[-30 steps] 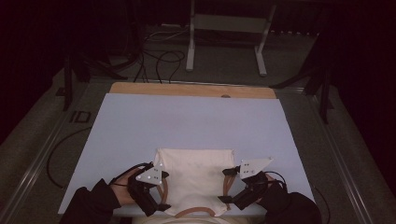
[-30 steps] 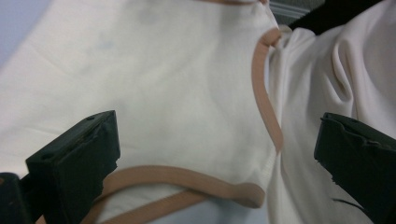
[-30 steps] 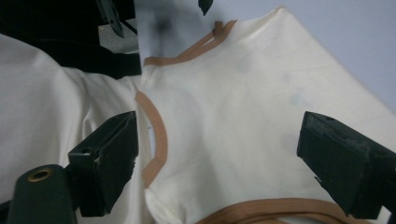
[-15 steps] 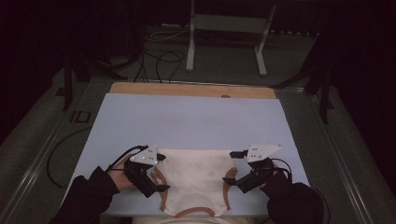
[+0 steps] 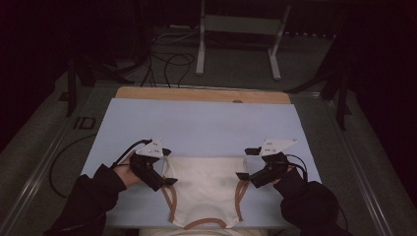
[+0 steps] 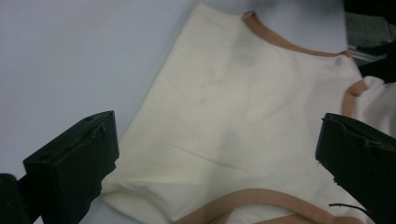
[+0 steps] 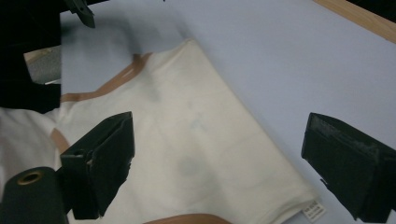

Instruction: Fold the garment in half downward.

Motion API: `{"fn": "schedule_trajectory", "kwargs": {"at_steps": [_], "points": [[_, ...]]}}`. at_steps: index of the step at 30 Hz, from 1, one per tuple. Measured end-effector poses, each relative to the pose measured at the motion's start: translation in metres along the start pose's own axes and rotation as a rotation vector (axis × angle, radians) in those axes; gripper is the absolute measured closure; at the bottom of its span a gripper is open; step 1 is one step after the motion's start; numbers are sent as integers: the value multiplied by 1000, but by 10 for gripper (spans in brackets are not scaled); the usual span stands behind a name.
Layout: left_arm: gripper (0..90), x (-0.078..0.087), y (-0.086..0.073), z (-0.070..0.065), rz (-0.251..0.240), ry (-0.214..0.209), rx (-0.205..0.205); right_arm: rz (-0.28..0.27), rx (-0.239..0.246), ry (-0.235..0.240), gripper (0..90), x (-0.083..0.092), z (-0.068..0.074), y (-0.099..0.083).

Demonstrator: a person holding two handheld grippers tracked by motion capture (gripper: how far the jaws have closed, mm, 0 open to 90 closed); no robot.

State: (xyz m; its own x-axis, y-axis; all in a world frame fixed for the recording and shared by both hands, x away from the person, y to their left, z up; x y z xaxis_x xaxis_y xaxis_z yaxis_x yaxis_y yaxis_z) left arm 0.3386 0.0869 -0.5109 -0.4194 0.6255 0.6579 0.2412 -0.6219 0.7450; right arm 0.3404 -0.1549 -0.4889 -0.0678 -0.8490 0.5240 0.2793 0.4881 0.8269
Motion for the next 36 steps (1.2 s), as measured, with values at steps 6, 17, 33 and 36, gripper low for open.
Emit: {"fn": "schedule_trajectory", "kwargs": {"at_steps": [6, 17, 33, 36], "points": [[1, -13, -8, 20, 44, 59, 22, 21, -16, -20, 95, -6, -20, -6], [2, -35, -28, 38, 103, 68, 88, 71, -59, -38, 95, -15, -48, -25], [212, -58, -57, 50, 182, 86, 135, 105, -149, -69, 107, -26, -72, -49], [317, -60, -58, 51, 178, 77, 155, 114, -163, -68, 141, -29, -76, -53]]}}
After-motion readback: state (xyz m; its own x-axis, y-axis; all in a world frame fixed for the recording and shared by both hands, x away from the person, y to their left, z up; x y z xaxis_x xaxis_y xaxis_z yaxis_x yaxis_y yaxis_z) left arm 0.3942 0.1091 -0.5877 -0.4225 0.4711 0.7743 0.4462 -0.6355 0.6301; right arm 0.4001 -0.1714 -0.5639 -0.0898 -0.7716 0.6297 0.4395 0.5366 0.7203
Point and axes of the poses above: each handheld gripper's, and its own axes: x roughly backward along the jaws, y roughly out of its top, z roughly to its left, the point moved 10 cm from there along -x, roughly forward along the jaws, and after that the axes turned 14 degrees about y, right-handed, at the moved point
